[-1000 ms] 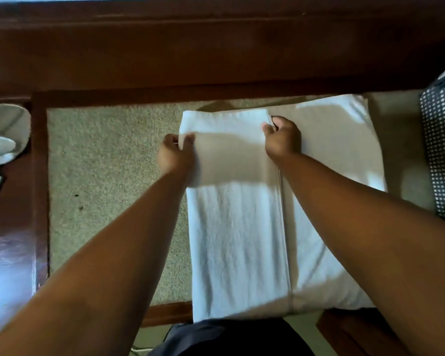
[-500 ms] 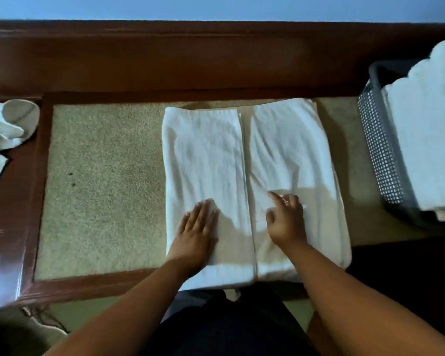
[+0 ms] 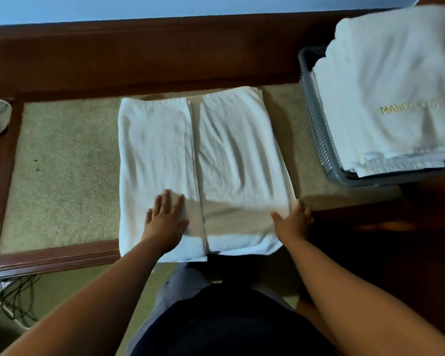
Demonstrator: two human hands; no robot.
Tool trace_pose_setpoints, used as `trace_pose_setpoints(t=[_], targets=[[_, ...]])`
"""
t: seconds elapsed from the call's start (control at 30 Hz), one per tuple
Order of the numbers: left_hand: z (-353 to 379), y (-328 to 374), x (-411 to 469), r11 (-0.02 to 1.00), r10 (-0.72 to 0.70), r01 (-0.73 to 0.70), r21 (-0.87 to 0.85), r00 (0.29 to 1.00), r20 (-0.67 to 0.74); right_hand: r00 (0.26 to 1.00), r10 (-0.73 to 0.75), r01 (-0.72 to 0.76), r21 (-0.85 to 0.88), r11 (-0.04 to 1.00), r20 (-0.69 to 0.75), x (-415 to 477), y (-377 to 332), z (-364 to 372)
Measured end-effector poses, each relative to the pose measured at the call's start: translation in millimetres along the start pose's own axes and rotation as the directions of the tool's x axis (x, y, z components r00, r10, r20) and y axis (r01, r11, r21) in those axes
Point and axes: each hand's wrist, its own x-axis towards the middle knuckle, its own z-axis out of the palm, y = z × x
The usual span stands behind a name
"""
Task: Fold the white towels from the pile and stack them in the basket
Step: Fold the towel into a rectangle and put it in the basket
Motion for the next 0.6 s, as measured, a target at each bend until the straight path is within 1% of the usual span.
trace_pose_setpoints(t=[0.07,0.13,0.2,0.27,0.33,0.4,0.43,0.47,0.5,0.53,0.6], targets=[[2,9,-10,0.999,-0.017,0.017,-0.028,1.0,0.006,1.0,-0.021,0.021,-0.069,0.997,0.007,7,-1,-5],[7,16,-20,0.999,-0.022,0.022,-0.025,1.0,-0.002,0.997,-0.073,0.079,-0.166,0.983,0.038,12,-3,-12],[12,21,-27,1.0,-0.024,0.024,-0.012,1.0,-0.001,0.986,-0.105,0.133,-0.237,0.962,0.13,15,-4,-19],[15,26,-31,1.0,-0.026,0.026,-0.001,1.0,0.007,0.97,-0.09,0.145,-0.24,0.96,0.228,13,-3,-24],[16,32,-34,0.999,-0.037,0.036,0.009,0.999,0.025,0.956,-0.093,0.133,-0.128,0.983,0.279,9,-1,-25],[17,39,-34,0.999,-0.05,0.05,0.011,0.998,0.046,0.962,-0.113,0.103,0.053,0.993,0.246,7,2,-23],[17,41,-34,0.999,-0.054,0.054,0.009,0.997,0.056,0.971,-0.098,0.066,0.152,0.986,0.217,6,4,-22],[17,43,-34,0.998,-0.055,0.055,0.006,0.996,0.065,0.978,-0.06,0.008,0.252,0.968,0.202,6,5,-20],[16,44,-34,0.999,-0.054,0.053,0.004,0.996,0.074,0.976,-0.016,-0.063,0.352,0.934,0.216,5,7,-19],[15,43,-34,0.999,-0.05,0.049,0.005,0.995,0.083,0.966,0.023,-0.138,0.435,0.89,0.258,6,9,-17],[13,40,-34,0.999,-0.038,0.037,0.013,0.994,0.101,0.92,0.065,-0.274,0.517,0.811,0.386,7,14,-18]])
